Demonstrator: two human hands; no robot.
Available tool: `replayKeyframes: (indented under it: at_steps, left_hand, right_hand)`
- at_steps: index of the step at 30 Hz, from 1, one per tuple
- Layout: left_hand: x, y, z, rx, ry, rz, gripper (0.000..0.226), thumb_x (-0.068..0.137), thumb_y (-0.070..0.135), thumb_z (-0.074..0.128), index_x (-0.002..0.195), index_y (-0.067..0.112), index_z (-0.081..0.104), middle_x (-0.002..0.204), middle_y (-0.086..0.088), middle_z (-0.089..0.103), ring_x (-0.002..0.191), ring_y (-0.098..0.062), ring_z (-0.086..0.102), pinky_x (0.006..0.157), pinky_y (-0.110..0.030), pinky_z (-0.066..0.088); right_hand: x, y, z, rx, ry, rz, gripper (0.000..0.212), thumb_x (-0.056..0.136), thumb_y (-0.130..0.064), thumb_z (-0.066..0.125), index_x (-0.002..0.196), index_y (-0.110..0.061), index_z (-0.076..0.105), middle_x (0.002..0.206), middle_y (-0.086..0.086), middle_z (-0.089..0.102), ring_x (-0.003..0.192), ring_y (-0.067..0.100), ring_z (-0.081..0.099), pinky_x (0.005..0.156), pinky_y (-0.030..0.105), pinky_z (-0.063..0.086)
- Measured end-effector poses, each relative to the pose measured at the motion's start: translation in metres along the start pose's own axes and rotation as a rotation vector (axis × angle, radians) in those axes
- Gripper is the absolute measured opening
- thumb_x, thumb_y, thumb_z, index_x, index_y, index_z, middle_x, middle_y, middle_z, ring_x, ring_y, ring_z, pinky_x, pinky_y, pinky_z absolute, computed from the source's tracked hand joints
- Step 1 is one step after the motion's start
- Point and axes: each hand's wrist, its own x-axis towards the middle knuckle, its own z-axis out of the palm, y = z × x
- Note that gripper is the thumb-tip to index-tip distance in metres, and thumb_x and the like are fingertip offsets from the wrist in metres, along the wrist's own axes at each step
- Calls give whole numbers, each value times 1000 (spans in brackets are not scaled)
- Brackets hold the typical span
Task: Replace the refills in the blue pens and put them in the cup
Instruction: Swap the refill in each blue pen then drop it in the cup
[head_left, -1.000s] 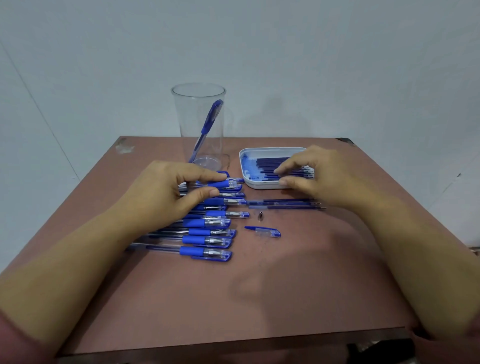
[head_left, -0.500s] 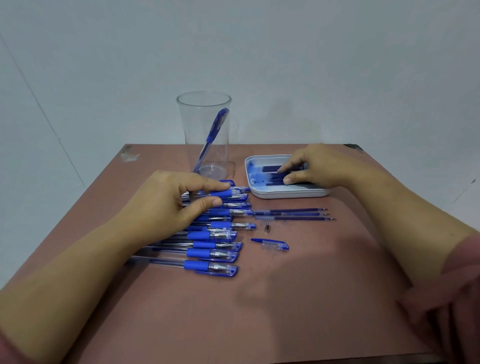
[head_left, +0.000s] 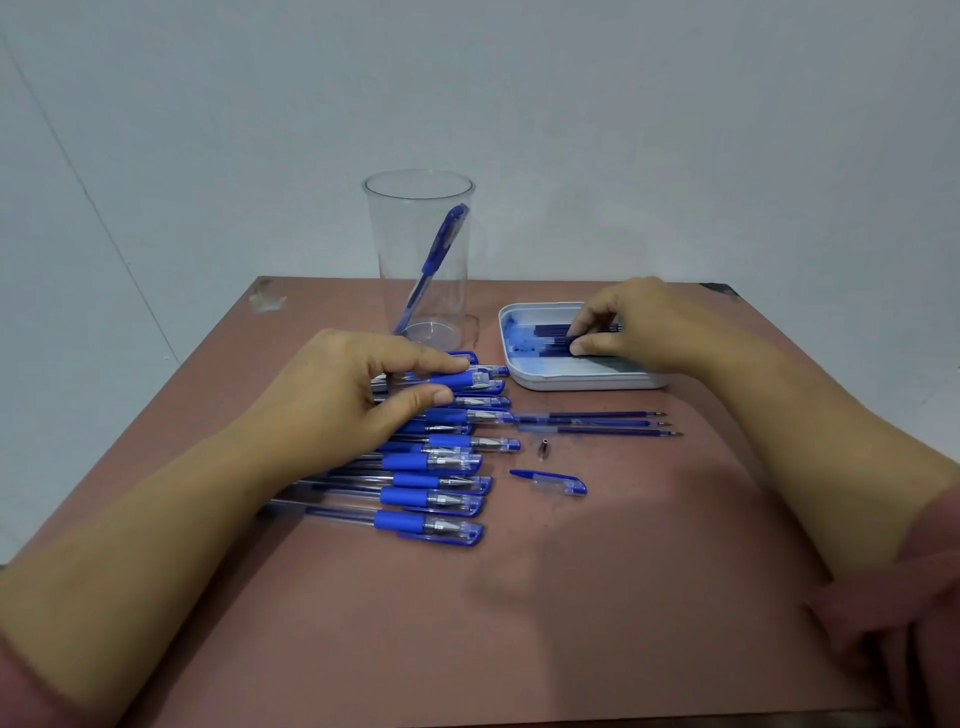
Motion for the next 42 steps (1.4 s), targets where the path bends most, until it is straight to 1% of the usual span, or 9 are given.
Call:
replayKeyframes:
  at_steps: [8, 13, 19, 28, 30, 34, 37, 39, 42]
  left_hand:
    - [0, -2, -2, 22, -2, -23, 29, 83, 36, 69, 110, 44, 67, 94, 39, 59, 85, 20, 58, 72, 0, 39]
    - [-1, -2, -2, 8, 0, -24, 29, 81, 40, 66, 109, 39, 69, 87, 43, 55, 79, 24, 55, 69, 1, 37]
    - [-2, 3, -2, 11, -5, 4, 27, 82, 23, 74, 108, 31, 72, 85, 46, 52, 73, 21, 55, 66, 5, 33]
    - [-3, 3, -2, -44, -19, -22, 33, 84, 24, 74, 108, 44, 64, 78, 54, 52, 76, 25, 54, 68, 3, 36]
    - [-3, 2, -2, -55, -17, -26, 29, 83, 21, 74, 109, 34, 69, 72, 53, 52, 73, 24, 56, 64, 4, 34]
    - [-3, 5, -1, -59, -27, -25, 26, 84, 17, 74, 109, 24, 72, 70, 47, 56, 95, 14, 46, 59, 4, 32]
    - [-2, 2, -2, -41, -36, -24, 26, 83, 32, 70, 108, 40, 67, 87, 33, 65, 81, 18, 60, 67, 1, 38]
    - [-2, 1, -3, -27, -61, -23, 27, 81, 44, 65, 108, 47, 64, 97, 26, 67, 90, 11, 63, 77, -6, 45]
    - [-2, 2, -3, -50, -72, -26, 27, 80, 46, 65, 107, 46, 66, 93, 24, 69, 84, 11, 63, 73, -7, 46]
  right_hand:
    - [-21, -24, -9, 32, 111, -37, 16, 84, -28, 74, 99, -27, 74, 90, -11, 63, 93, 8, 58, 65, 2, 36]
    - [-68, -51, -19, 130, 130, -133, 13, 83, -26, 74, 95, -30, 72, 85, -22, 61, 80, -24, 48, 66, -4, 31]
    - [-81, -51, -1, 235, 160, -218, 17, 75, -29, 79, 91, -28, 75, 82, -9, 69, 83, 6, 60, 74, 14, 45]
    - [-75, -47, 4, 214, 179, -226, 15, 77, -27, 79, 92, -27, 76, 81, -7, 69, 82, 8, 60, 74, 18, 45]
    - [-75, -47, 4, 226, 172, -235, 16, 76, -27, 79, 91, -27, 76, 83, -8, 70, 83, 6, 61, 75, 16, 46]
    - [-74, -47, 6, 231, 176, -245, 15, 75, -27, 79, 90, -28, 75, 80, -12, 68, 82, 4, 61, 73, 12, 45]
    - [-73, -46, 6, 197, 171, -265, 13, 77, -27, 78, 89, -29, 75, 80, -15, 68, 82, 3, 61, 74, 17, 46]
    - [-72, -45, 6, 183, 156, -266, 13, 78, -28, 77, 91, -29, 75, 83, -12, 69, 83, 4, 61, 75, 21, 47]
    - [-71, -43, 6, 181, 157, -274, 13, 79, -30, 76, 92, -32, 75, 85, -11, 69, 83, 5, 61, 75, 21, 48]
